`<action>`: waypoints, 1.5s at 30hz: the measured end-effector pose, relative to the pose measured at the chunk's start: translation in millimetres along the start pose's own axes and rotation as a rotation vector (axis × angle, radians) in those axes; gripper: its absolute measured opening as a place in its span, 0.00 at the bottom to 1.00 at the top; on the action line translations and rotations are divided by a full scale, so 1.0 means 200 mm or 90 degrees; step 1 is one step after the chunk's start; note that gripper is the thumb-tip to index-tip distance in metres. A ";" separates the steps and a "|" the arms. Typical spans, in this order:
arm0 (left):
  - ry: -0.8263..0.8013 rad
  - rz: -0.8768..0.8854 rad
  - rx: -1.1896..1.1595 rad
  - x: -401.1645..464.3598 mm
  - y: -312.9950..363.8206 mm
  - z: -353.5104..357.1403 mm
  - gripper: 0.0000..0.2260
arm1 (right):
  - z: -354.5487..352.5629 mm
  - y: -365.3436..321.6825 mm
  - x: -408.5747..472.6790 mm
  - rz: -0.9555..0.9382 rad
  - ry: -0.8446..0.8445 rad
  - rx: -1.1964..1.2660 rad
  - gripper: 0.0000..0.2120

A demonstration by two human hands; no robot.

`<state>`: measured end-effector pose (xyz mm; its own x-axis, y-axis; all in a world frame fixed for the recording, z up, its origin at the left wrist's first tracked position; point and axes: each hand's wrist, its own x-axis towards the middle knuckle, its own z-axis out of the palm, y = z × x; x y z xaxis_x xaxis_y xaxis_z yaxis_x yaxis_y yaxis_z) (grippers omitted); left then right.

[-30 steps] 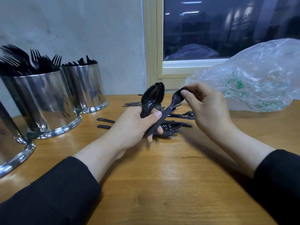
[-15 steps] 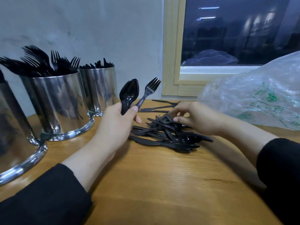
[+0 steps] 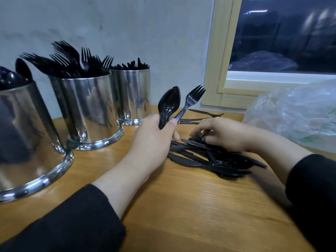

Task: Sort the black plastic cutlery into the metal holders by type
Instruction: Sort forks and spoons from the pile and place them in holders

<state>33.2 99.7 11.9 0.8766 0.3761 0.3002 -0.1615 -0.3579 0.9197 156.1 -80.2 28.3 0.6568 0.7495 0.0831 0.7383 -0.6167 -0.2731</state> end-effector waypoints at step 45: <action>-0.079 -0.048 -0.069 -0.06 0.08 0.01 0.08 | -0.23 -0.16 -0.05 0.067 0.372 0.296 0.03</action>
<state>21.5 88.2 21.7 0.9363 0.2876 0.2013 -0.1346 -0.2354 0.9625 133.2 -78.2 79.5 0.7900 0.3633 0.4939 0.6118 -0.4154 -0.6731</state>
